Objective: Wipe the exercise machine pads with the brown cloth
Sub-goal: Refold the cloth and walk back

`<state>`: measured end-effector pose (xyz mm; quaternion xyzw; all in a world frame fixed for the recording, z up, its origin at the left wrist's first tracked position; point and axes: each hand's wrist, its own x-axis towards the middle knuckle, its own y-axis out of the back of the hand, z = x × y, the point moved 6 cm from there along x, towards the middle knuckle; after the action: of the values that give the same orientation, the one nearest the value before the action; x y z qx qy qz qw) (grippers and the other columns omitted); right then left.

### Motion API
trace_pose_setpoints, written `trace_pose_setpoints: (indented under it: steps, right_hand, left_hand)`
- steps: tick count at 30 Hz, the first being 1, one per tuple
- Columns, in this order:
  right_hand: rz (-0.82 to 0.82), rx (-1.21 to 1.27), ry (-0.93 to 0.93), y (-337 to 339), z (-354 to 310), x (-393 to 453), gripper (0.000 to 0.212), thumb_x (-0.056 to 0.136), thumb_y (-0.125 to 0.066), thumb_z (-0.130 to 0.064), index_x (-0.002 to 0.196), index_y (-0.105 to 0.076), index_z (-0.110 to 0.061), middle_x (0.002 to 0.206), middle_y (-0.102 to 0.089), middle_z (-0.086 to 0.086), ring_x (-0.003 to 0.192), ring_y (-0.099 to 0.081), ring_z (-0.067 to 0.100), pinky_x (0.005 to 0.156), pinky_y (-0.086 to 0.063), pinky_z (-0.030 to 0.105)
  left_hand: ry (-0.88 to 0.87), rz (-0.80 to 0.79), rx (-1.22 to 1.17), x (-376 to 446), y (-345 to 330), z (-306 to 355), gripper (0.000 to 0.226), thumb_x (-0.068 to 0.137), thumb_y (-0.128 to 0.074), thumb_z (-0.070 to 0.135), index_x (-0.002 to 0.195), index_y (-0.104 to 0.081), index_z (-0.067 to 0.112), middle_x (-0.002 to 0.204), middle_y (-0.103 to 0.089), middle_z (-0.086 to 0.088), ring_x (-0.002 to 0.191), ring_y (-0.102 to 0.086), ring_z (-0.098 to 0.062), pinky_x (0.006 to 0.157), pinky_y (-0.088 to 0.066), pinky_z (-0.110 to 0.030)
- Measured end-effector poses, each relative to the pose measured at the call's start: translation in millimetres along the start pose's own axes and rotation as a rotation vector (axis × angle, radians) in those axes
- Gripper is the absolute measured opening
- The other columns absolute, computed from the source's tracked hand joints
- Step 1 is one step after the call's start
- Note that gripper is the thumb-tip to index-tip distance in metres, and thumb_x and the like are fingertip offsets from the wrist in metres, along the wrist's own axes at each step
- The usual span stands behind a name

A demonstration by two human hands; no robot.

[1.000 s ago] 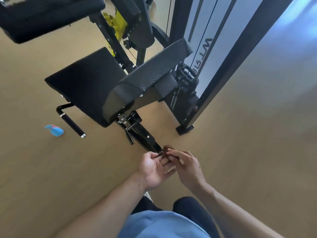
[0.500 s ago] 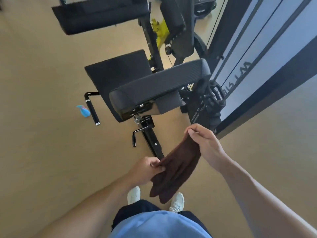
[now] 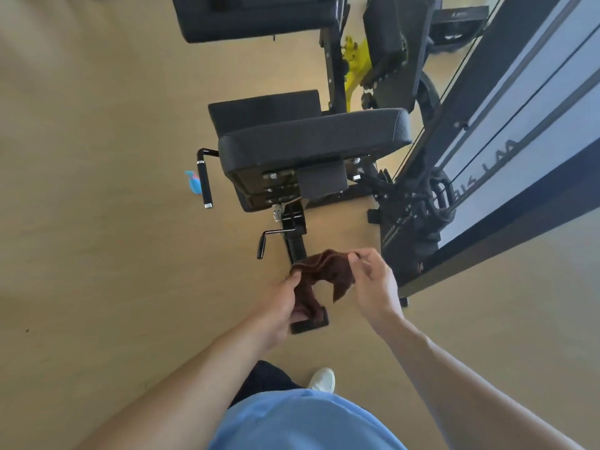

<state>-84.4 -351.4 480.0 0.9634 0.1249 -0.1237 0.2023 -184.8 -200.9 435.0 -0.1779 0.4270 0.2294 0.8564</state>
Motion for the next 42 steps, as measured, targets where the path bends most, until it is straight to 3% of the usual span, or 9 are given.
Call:
trace_pose_setpoints:
  steps: [2,6,10,15,21,28,34,38,42]
  right_hand:
    - [-0.122,-0.039,0.069,-20.9,0.3,-23.4,0.018,0.104,-0.054,-0.023,0.094,-0.065,-0.033,0.081,-0.073,-0.011,0.075,-0.067,0.000,0.064,-0.049,0.014]
    - [-0.274,-0.010,0.094,-41.5,7.7,-49.1,0.012,0.099,-0.063,-0.018,0.103,-0.067,-0.029,0.084,-0.076,-0.007,0.075,-0.073,0.017,0.067,-0.063,0.036]
    - [-0.331,-0.095,0.144,-40.1,10.8,-49.9,0.039,0.082,-0.083,-0.013,0.108,-0.063,-0.033,0.089,-0.069,-0.037,0.085,-0.067,-0.009,0.068,-0.051,0.009]
    - [-0.303,-0.057,0.084,-36.3,21.4,-43.2,0.024,0.088,-0.076,-0.009,0.096,-0.070,-0.031,0.089,-0.077,-0.017,0.088,-0.073,0.006,0.078,-0.062,0.028]
    - [-0.369,-0.083,0.055,-39.4,15.5,-46.7,0.010,0.089,-0.075,-0.011,0.091,-0.073,-0.021,0.078,-0.076,-0.002,0.060,-0.065,0.001,0.056,-0.048,0.011]
    - [-0.317,-0.292,0.303,-10.5,-16.4,-14.0,0.032,0.080,-0.083,-0.007,0.084,-0.076,-0.038,0.092,-0.064,-0.018,0.094,-0.062,0.000,0.082,-0.049,0.013]
    - [-0.427,-0.361,0.294,-9.1,-34.5,6.7,0.056,0.088,-0.077,-0.012,0.133,-0.060,-0.042,0.108,-0.063,-0.026,0.096,-0.062,-0.009,0.083,-0.050,0.009]
    - [-0.390,-0.424,0.259,-14.3,-40.2,12.8,0.032,0.091,-0.074,-0.019,0.113,-0.070,-0.041,0.093,-0.068,-0.026,0.084,-0.061,-0.011,0.072,-0.041,0.005]
    - [-0.419,-0.153,0.145,-25.5,-50.2,11.6,0.027,0.093,-0.071,-0.010,0.096,-0.071,-0.037,0.090,-0.077,-0.011,0.081,-0.070,-0.001,0.070,-0.052,0.012]
  left_hand:
    - [0.003,0.065,-0.115,-0.5,-6.2,7.7,0.030,0.105,-0.047,0.031,0.111,-0.062,0.006,0.093,-0.071,-0.017,0.080,-0.069,-0.031,0.087,-0.059,-0.053]
    - [0.037,0.143,-0.181,-2.4,-4.5,10.8,0.038,0.104,-0.047,0.036,0.094,-0.068,0.006,0.077,-0.070,-0.014,0.065,-0.068,-0.027,0.067,-0.060,-0.039]
    - [0.064,0.156,-0.209,-5.3,-0.2,4.7,0.042,0.105,-0.044,0.034,0.088,-0.070,0.005,0.063,-0.072,-0.013,0.059,-0.070,-0.030,0.065,-0.062,-0.044]
    - [0.025,0.193,-0.116,-7.3,7.9,0.3,0.034,0.100,-0.044,0.022,0.097,-0.071,-0.001,0.075,-0.070,-0.017,0.052,-0.067,-0.026,0.050,-0.061,-0.037]
    - [-0.211,0.360,0.263,-7.1,22.1,14.2,0.029,0.093,-0.057,0.017,0.064,-0.054,0.011,0.066,-0.056,-0.008,0.070,-0.059,-0.029,0.060,-0.049,-0.032]
    - [-0.420,-0.059,0.129,-8.7,-5.2,33.1,0.034,0.093,-0.051,0.021,0.060,-0.046,0.022,0.067,-0.045,-0.002,0.071,-0.046,-0.015,0.078,-0.040,-0.033]
    - [-0.513,-0.230,0.265,-3.9,-18.6,59.1,0.027,0.089,-0.047,0.036,0.078,-0.055,0.013,0.080,-0.052,-0.004,0.082,-0.049,-0.015,0.083,-0.036,-0.036]
    - [-0.471,-0.296,0.099,7.1,-4.7,57.2,0.023,0.091,-0.041,0.015,0.098,-0.062,0.011,0.087,-0.066,0.001,0.084,-0.061,-0.011,0.081,-0.046,-0.029]
    - [-0.360,-0.497,0.322,14.9,-5.1,24.9,0.042,0.077,-0.054,-0.019,0.109,-0.063,0.006,0.088,-0.077,0.010,0.084,-0.071,0.002,0.074,-0.051,-0.012]
